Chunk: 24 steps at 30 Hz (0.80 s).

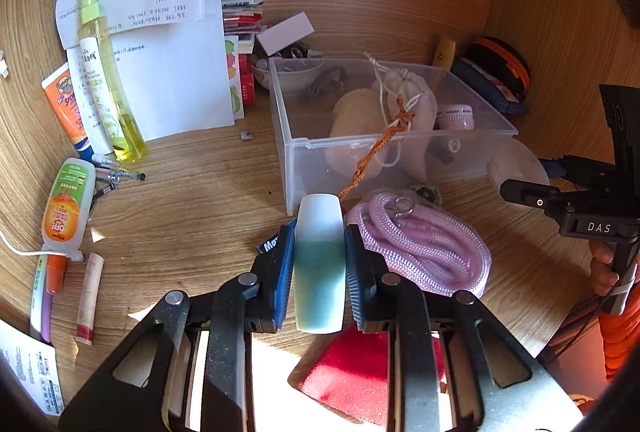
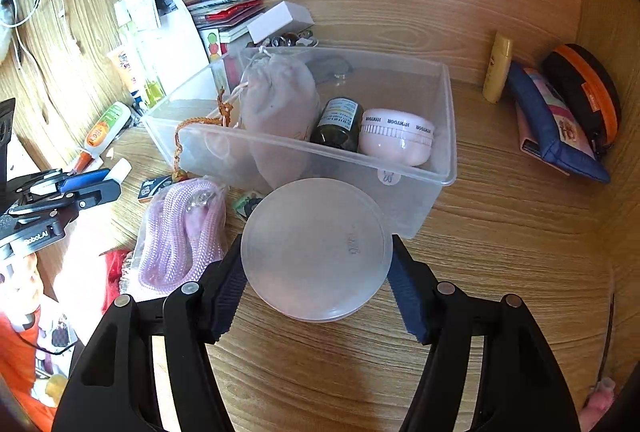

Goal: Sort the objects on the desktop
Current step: 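Carry the teal tube and white lid over the clear box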

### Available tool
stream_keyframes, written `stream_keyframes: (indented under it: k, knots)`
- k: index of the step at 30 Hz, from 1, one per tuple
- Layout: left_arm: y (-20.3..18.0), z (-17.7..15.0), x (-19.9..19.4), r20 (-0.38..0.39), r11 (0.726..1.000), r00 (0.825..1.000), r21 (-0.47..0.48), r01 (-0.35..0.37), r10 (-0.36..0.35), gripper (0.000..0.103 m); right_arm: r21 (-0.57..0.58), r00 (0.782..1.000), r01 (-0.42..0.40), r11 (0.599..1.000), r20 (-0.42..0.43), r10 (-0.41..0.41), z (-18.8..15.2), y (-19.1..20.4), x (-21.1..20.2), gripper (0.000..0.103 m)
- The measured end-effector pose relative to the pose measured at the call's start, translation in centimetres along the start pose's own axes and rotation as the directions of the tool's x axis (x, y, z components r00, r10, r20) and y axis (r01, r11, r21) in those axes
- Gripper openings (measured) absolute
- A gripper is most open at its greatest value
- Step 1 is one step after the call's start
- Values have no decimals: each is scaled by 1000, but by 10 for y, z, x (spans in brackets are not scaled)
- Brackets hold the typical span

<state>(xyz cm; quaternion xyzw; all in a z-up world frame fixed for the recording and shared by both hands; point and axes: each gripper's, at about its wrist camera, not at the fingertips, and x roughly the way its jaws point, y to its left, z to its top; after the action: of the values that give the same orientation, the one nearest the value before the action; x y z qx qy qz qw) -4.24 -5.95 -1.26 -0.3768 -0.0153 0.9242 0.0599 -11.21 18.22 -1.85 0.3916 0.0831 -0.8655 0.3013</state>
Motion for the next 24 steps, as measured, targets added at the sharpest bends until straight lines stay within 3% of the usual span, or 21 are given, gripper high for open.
stream_keyframes:
  k: [12,24]
  knots:
    - [-7,47,-4,88,1000,996,15,17,-19,25,-4,994,43,999,100,-42,30,1,-19,63]
    - [-5,76,26,77,999,996,2,53,-53,25,30,993,39,999,109,-42,60,-7,8,63]
